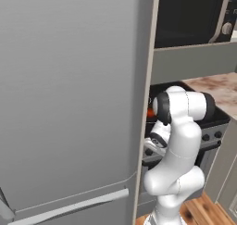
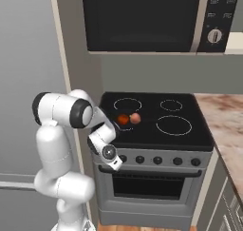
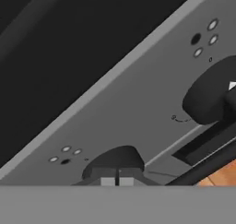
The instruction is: Place the pan on the front left burner on the stove. Then place the tomato and the onion in the pan and turn on the front left burner.
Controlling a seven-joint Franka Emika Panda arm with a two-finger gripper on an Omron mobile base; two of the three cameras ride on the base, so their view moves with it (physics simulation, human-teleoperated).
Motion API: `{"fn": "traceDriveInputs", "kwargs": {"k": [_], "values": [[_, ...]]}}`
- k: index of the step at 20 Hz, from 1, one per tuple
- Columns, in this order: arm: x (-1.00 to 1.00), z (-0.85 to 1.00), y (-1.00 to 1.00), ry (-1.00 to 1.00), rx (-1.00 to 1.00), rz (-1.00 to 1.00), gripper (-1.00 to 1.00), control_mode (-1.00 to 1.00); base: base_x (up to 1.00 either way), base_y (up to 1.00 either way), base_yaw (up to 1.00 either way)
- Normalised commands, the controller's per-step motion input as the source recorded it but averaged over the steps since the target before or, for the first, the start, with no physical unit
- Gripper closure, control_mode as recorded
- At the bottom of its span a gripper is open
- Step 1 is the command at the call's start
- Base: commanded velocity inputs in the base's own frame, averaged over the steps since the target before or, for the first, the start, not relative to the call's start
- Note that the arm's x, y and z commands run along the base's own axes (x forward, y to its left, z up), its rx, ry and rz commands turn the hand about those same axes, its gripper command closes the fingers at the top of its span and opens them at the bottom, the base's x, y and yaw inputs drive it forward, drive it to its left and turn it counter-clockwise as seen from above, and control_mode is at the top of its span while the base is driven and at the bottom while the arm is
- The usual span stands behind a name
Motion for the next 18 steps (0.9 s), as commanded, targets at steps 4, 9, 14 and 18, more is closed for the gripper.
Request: {"fn": "traceDriveInputs", "kwargs": {"k": [4, 9, 14, 18], "values": [[0.0, -0.1, 0.87, 0.0, -0.07, 0.14, 1.0, -1.0, 0.0, 0.0, 0.0], [0.0, -0.23, 0.9, 0.05, 0.0, 0.19, 1.0, -1.0, 0.0, 0.0, 0.0], [0.02, -0.31, 0.89, 0.1, 0.0, 0.2, 1.0, -1.0, 0.0, 0.0, 0.0], [0.01, -0.35, 0.81, 0.06, 0.0, 0.19, 1.0, -1.0, 0.0, 0.0, 0.0]]}}
